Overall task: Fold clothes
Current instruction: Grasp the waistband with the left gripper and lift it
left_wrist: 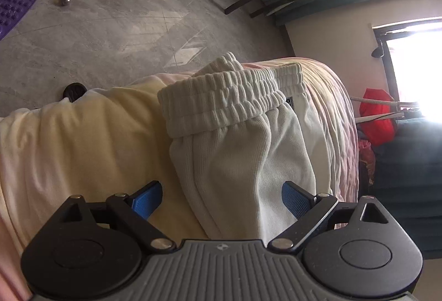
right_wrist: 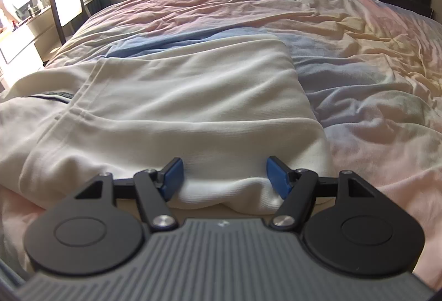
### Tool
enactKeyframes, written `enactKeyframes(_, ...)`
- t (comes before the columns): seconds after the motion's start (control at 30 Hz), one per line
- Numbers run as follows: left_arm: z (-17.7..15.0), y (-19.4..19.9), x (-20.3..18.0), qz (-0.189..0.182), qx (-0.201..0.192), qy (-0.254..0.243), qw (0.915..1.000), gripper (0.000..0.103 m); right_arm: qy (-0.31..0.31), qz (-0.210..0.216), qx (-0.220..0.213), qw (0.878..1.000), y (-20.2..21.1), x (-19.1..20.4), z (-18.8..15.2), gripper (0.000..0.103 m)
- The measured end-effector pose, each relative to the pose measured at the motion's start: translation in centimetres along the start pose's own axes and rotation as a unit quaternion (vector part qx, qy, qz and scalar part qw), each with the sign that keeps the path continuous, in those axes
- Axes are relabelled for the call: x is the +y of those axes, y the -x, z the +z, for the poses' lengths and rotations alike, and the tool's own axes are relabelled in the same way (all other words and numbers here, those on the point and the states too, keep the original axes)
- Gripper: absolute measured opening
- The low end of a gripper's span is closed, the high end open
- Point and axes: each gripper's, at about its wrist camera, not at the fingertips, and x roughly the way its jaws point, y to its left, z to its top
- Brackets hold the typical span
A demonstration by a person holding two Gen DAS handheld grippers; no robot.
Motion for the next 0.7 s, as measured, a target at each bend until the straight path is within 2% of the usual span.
enactKeyframes(0.07, 0.7, -0.9, 0.7, -0.012, -0.015, 0.012, 0.9997, 0.094, 0.003, -0.002, -0.001, 1.0, 0.0, 0.1, 0.0, 0.07)
enactKeyframes(0.13, 1.3, -1.7, 0.5, -0.015, -0.033, 0.011, 0.9993, 0.088, 0.009, -0.003, -0.005, 1.0, 0.0, 0.3, 0.0, 0.07)
enactKeyframes(0.17, 1.6, -1.9, 0.1, -0.007, -0.045, -0.001, 0.9989, 0.081, 0.014, -0.003, -0.01, 1.0, 0.2, 0.5, 0.0, 0.07)
enactKeyframes(0.23, 1.7, -2.3, -1.2, 0.015, -0.066, -0.035, 0.9971, 0.079, 0.024, -0.003, -0.019, 1.0, 0.4, 0.8, 0.0, 0.07)
enactKeyframes(0.27, 1.7, -2.5, -1.9, 0.027, -0.074, -0.051, 0.9956, 0.076, 0.042, 0.003, -0.037, 0.998, 0.9, 1.4, -0.1, 0.07)
enactKeyframes(0.33, 1.4, -2.5, -3.6, 0.054, -0.095, -0.088, 0.9901, 0.069, 0.085, 0.018, -0.079, 0.993, 2.0, 3.0, -0.3, 0.07)
enactKeyframes(0.4, 0.7, -2.1, -5.2, 0.063, -0.118, -0.123, 0.9833, 0.059, 0.118, 0.047, -0.083, 0.988, 2.1, 4.6, -0.5, 0.068)
enactKeyframes(0.47, -0.4, -1.5, -7.2, 0.072, -0.14, -0.162, 0.9742, 0.041, 0.142, 0.052, -0.058, 0.987, 1.0, 5.8, -0.9, 0.067)
enactKeyframes(0.5, -1.0, -1.2, -8.3, 0.075, -0.15, -0.182, 0.9688, 0.035, 0.148, 0.046, -0.039, 0.987, 0.1, 6.1, -1.3, 0.067)
enactKeyframes(0.57, -2.3, -0.7, -10.8, 0.073, -0.172, -0.217, 0.958, 0.022, 0.143, 0.049, -0.029, 0.988, -0.7, 6.1, -1.4, 0.068)
enactKeyframes(0.63, -4.2, 0.0, -14.0, 0.077, -0.205, -0.261, 0.9403, 0.019, 0.135, 0.056, -0.024, 0.989, -0.8, 5.9, -1.1, 0.069)
enactKeyframes(0.7, -6.3, 0.8, -16.7, 0.072, -0.243, -0.309, 0.9168, 0.017, 0.124, 0.061, -0.023, 0.99, -0.6, 5.7, -0.9, 0.069)
